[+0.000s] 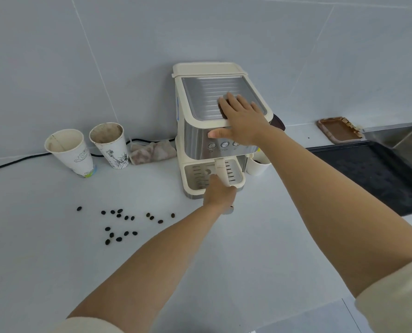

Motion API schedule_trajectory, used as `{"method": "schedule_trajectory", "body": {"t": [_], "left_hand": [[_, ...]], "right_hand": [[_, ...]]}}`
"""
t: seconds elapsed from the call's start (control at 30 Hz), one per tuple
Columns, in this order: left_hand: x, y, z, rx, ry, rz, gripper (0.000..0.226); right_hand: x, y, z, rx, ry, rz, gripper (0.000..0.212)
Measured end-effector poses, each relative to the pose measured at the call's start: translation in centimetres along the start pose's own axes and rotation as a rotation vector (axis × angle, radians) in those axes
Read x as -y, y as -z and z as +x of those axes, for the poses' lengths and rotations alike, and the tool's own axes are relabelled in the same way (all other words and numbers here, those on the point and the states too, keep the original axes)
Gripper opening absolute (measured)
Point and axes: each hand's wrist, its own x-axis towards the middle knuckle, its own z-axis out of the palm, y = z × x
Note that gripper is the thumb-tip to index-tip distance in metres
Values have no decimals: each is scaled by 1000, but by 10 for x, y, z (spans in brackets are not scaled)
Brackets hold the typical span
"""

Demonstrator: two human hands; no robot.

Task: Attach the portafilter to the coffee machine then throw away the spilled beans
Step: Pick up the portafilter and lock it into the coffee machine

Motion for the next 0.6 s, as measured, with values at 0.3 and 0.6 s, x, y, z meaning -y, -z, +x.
{"method": "schedule_trajectory", "body": {"t": [0.3, 0.6], "left_hand": [[30, 61, -13, -27, -225, 450, 59], [59, 179, -34, -495, -358, 728, 68]], "right_hand": [[15, -5, -10, -87, -14, 44, 69], [115, -17, -2, -127, 154, 352, 68]]}}
